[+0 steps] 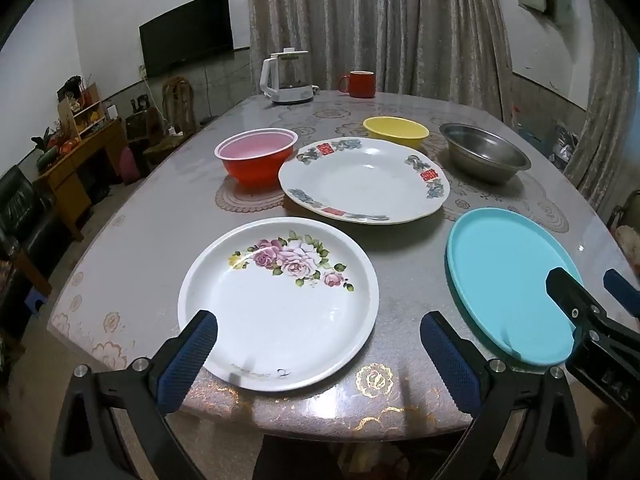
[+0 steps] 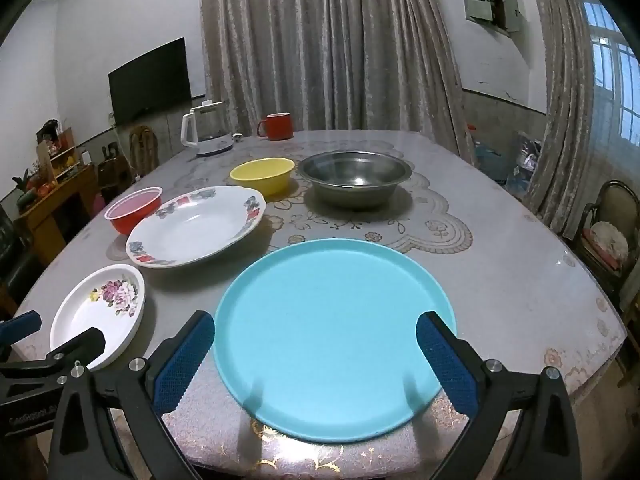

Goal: Organize plates and bowls

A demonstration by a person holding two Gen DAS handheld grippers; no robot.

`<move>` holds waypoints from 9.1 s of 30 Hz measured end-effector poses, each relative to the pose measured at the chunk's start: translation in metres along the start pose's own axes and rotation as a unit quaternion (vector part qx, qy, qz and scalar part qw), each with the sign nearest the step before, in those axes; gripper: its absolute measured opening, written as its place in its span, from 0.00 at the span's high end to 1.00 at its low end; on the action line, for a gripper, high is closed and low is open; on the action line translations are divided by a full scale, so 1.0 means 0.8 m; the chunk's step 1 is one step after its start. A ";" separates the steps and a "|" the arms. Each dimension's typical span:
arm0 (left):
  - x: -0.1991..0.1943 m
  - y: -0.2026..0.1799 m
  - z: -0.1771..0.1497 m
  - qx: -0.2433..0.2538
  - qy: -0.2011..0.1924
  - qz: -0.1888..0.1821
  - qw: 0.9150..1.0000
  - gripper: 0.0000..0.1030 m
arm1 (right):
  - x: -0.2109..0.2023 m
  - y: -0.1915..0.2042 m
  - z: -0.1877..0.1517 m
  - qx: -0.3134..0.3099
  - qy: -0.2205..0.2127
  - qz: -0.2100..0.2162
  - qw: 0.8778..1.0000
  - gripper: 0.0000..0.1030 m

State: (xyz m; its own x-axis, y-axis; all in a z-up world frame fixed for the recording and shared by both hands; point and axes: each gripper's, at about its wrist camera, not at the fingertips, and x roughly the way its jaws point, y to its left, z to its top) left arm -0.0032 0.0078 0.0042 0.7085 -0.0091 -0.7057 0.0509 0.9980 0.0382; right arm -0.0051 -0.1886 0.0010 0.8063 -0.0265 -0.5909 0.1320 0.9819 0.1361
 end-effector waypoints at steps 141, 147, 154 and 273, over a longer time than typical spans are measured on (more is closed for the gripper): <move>0.176 0.077 0.161 0.013 0.086 -0.112 0.990 0.08 | 0.176 0.037 0.113 -0.077 0.123 0.051 0.988 0.13; 0.206 0.078 0.165 0.006 0.126 -0.138 0.982 0.29 | 0.201 0.050 0.122 -0.079 0.130 0.059 0.987 0.13; 0.228 0.072 0.166 0.020 0.151 -0.161 0.975 0.52 | 0.230 0.056 0.126 -0.063 0.154 0.092 0.982 0.31; 0.092 -0.125 0.030 0.134 0.046 -0.239 0.961 0.60 | 0.042 -0.120 -0.013 0.046 0.102 0.047 0.993 0.68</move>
State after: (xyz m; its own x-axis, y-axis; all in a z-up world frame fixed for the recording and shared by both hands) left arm 0.0607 -0.0940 -0.0345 0.4949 -0.4449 -0.7465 0.5438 0.8286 -0.1333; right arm 0.0035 -0.2814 -0.0405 0.6848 0.1134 -0.7199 0.1211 0.9564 0.2659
